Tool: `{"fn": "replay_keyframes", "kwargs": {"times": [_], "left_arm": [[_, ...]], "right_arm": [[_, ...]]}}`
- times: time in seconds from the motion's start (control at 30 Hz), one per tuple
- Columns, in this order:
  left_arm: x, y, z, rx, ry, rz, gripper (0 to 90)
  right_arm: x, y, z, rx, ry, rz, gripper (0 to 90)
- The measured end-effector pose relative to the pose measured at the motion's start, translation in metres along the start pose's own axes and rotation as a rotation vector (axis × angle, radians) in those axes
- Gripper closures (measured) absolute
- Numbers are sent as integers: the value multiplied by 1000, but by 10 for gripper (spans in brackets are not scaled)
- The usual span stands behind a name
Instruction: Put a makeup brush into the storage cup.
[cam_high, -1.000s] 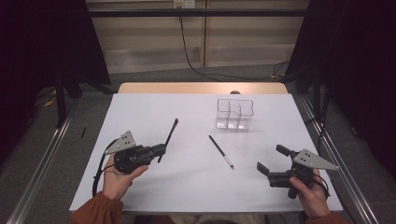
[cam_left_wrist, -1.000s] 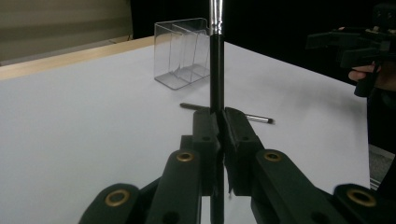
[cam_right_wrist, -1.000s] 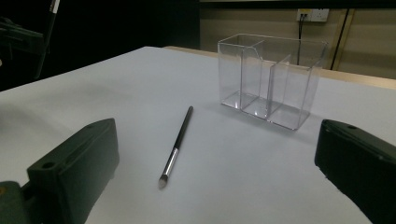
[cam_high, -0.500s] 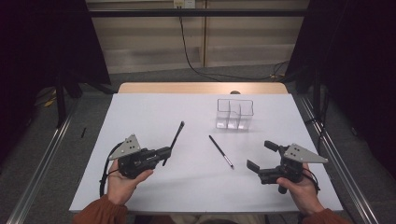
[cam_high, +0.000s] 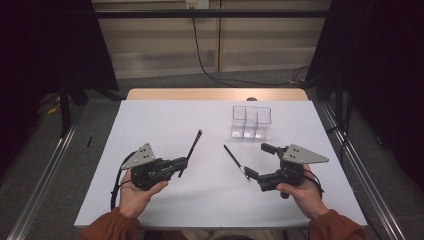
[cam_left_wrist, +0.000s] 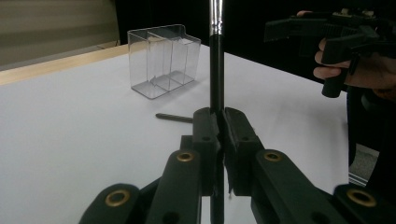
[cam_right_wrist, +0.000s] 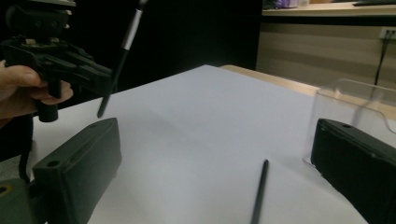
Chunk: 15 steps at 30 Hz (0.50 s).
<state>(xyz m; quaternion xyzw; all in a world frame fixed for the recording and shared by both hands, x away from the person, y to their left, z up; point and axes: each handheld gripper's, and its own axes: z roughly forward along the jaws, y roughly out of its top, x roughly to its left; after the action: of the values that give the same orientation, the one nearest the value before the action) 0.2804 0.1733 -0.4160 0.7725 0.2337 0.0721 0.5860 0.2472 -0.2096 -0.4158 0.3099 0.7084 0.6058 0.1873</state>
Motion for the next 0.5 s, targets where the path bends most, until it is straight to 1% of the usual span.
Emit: {"fn": "replay_keyframes", "kwargs": {"times": [0.1, 0.17, 0.2, 0.33, 0.37, 0.5], "left_arm": [[0, 0, 3, 7, -3, 5, 842], [0, 0, 4, 0, -3, -2, 843], [1, 1, 5, -2, -5, -4, 842], [2, 4, 8, -7, -7, -4, 842], [2, 5, 10, -6, -12, -3, 843], [-1, 6, 17, 6, -17, 5, 843]], "right_arm": [[4, 4, 10, -3, 27, -8, 7], [7, 7, 16, -6, 22, -15, 9], [8, 9, 19, -4, 20, -9, 10], [10, 13, 29, -6, 50, -23, 0], [10, 14, 31, -4, 57, -24, 0], [14, 21, 39, -5, 90, -13, 9]]}}
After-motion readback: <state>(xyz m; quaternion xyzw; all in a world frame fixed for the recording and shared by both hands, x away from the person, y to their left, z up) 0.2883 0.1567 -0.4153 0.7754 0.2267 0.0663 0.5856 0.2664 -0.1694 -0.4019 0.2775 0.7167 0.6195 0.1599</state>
